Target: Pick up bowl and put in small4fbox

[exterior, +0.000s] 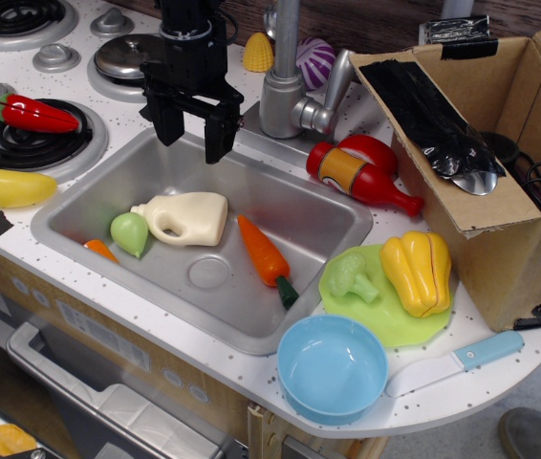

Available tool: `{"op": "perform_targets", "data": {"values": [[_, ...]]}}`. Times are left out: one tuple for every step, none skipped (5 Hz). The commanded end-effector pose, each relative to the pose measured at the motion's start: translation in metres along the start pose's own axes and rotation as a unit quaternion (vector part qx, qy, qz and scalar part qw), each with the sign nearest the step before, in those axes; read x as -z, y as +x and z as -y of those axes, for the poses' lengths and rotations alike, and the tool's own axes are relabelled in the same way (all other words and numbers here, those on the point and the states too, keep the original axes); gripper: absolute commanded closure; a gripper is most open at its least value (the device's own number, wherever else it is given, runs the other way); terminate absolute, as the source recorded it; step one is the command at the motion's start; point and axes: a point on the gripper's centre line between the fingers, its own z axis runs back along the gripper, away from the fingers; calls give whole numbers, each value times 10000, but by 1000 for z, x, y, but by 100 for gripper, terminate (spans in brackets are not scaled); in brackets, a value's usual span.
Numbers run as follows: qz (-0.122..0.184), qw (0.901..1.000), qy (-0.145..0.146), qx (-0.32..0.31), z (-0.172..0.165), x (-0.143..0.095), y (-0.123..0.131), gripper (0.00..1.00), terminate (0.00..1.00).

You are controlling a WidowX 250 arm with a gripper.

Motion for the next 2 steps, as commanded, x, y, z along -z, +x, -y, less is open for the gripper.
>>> {"op": "perform_targets", "data": {"values": [[0, 10000, 0, 0, 0, 0, 0, 0, 0], [-111, 9991, 71, -413, 17, -22, -28, 0, 0]]}}
